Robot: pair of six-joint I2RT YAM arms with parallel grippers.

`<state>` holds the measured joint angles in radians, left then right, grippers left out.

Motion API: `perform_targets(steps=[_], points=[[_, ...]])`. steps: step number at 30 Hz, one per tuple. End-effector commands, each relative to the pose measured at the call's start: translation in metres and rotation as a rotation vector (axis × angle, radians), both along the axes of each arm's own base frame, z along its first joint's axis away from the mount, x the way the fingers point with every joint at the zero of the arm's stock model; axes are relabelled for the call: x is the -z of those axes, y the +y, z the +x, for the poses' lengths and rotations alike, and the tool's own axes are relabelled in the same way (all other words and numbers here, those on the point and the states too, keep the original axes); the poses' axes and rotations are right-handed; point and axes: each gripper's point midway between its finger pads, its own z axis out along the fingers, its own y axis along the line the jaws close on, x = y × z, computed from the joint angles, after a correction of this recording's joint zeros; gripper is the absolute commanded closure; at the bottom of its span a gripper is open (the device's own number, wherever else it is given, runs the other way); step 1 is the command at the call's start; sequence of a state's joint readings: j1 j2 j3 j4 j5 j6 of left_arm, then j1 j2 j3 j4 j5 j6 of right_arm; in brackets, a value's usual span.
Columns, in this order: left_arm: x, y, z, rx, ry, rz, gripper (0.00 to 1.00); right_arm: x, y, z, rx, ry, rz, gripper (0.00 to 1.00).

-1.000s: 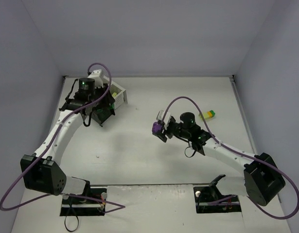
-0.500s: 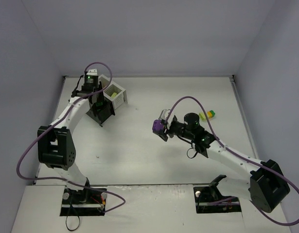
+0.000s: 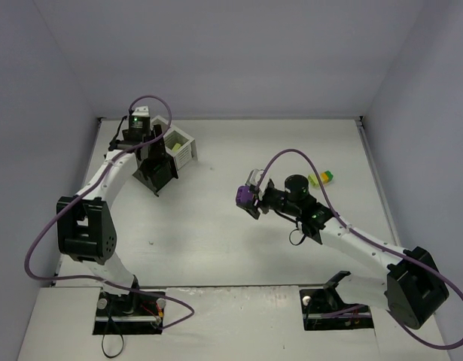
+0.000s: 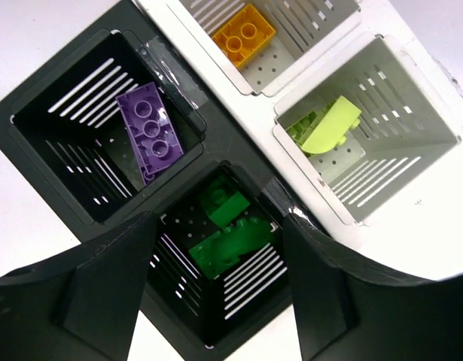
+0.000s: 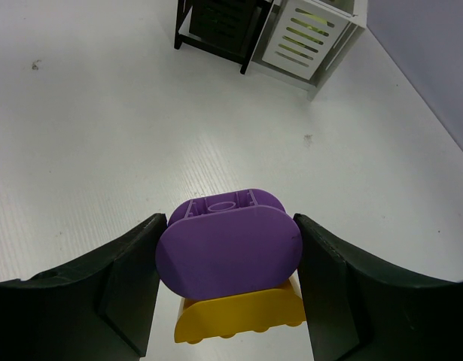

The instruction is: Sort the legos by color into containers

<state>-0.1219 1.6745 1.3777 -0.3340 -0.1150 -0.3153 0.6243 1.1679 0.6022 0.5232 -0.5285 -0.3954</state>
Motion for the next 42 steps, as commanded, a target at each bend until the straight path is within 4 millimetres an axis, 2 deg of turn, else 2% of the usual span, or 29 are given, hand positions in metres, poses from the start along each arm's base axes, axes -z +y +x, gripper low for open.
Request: perform_targets(steps=[1, 2, 5, 8, 9, 10, 12, 13, 16, 17, 20, 23, 24, 29, 33, 37, 42], points=[[-0.054, -0.005, -0.001, 0.015, -0.13, -0.049, 0.37, -0.029, 0.009, 0.004, -0.022, -0.083, 0.07, 0.98], [-0.06, -0.01, -0.004, 0.025, -0.14, -0.075, 0.35, -0.03, 0.01, 0.003, -0.03, -0.087, 0.074, 0.98], [-0.079, -0.041, -0.02, 0.132, -0.159, -0.194, 0.28, -0.034, 0.014, -0.001, -0.052, -0.09, 0.092, 0.98], [-0.091, -0.083, -0.049, 0.27, -0.154, -0.266, 0.28, -0.044, 0.017, -0.001, -0.055, -0.09, 0.113, 0.98], [-0.1, -0.103, -0.064, 0.328, -0.172, -0.28, 0.27, -0.048, 0.017, -0.001, -0.051, -0.088, 0.123, 0.98], [-0.093, -0.112, -0.074, 0.355, -0.153, -0.29, 0.27, -0.054, 0.017, 0.001, -0.035, -0.081, 0.141, 0.98], [-0.096, -0.128, -0.09, 0.396, -0.156, -0.309, 0.27, -0.064, 0.017, 0.002, -0.018, -0.077, 0.167, 0.98], [-0.095, -0.138, -0.105, 0.42, -0.156, -0.339, 0.28, -0.071, 0.017, 0.005, 0.007, -0.065, 0.192, 0.98], [-0.108, -0.147, -0.122, 0.446, -0.216, -0.409, 0.27, -0.082, 0.014, 0.01, 0.052, -0.047, 0.232, 0.98], [-0.104, -0.151, -0.128, 0.454, -0.212, -0.449, 0.27, -0.085, 0.015, 0.01, 0.056, -0.045, 0.248, 0.98], [-0.109, -0.158, -0.138, 0.482, -0.217, -0.502, 0.27, -0.087, 0.021, 0.002, 0.015, -0.057, 0.248, 0.97], [-0.117, -0.175, -0.149, 0.565, -0.192, -0.568, 0.27, -0.082, 0.028, -0.007, -0.036, -0.084, 0.221, 0.97], [-0.123, -0.188, -0.157, 0.625, -0.175, -0.605, 0.27, -0.08, 0.03, -0.008, -0.046, -0.097, 0.208, 0.96], [-0.133, -0.22, -0.175, 0.753, -0.153, -0.638, 0.27, -0.078, 0.034, -0.007, -0.063, -0.102, 0.182, 0.96], [-0.129, -0.246, -0.189, 0.839, -0.125, -0.626, 0.27, -0.075, 0.039, -0.003, -0.068, -0.097, 0.168, 0.95], [-0.12, -0.259, -0.196, 0.874, -0.099, -0.603, 0.27, -0.074, 0.042, -0.002, -0.074, -0.099, 0.154, 0.94], [-0.105, -0.268, -0.195, 0.874, -0.069, -0.563, 0.27, -0.074, 0.044, -0.002, -0.082, -0.105, 0.152, 0.93]])
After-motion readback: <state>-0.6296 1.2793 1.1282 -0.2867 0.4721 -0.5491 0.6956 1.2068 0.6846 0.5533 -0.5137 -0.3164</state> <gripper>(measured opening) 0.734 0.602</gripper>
